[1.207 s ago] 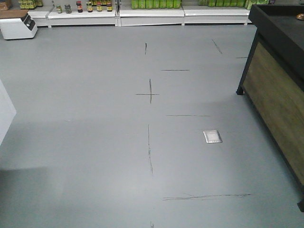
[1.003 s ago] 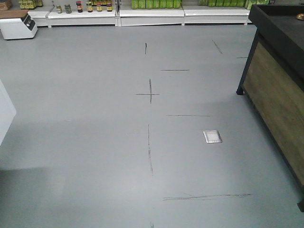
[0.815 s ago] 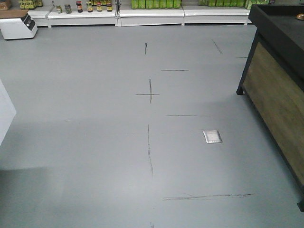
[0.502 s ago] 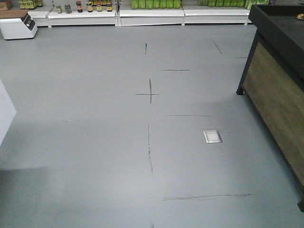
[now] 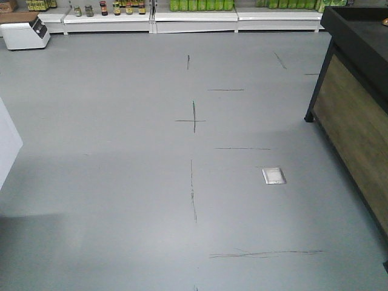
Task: Pick three apples into basket with both arms
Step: 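Drive the base forward across the floor toward the fruit tables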
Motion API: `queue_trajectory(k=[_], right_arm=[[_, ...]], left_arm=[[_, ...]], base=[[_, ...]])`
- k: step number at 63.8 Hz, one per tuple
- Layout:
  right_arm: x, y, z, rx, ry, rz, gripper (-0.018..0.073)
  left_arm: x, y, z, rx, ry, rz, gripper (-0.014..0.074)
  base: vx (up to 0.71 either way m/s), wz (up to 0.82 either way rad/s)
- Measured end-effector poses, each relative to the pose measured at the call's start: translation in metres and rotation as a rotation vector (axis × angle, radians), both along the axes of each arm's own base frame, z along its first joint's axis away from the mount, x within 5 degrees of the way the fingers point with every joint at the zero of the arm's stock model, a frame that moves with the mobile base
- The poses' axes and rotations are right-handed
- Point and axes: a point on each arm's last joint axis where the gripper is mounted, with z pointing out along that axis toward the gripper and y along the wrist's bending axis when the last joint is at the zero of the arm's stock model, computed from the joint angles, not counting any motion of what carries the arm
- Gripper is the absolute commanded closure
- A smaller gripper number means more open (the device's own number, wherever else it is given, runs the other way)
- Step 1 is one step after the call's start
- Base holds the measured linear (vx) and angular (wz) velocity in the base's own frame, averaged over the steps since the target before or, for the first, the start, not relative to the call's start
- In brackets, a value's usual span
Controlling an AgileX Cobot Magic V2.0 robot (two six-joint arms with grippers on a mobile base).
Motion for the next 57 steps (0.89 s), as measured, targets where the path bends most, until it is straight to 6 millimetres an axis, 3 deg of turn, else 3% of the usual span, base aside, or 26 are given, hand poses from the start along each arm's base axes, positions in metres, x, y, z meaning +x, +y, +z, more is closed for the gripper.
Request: queue_trajectory(k=[57], right_arm=[[0.0000,0.0000,0.0000,0.000,0.000,0.000,0.0568]], left_arm=[[0.0000,0.0000,0.0000,0.000,0.000,0.000,0.0603]], base=[[0.14,0.04]])
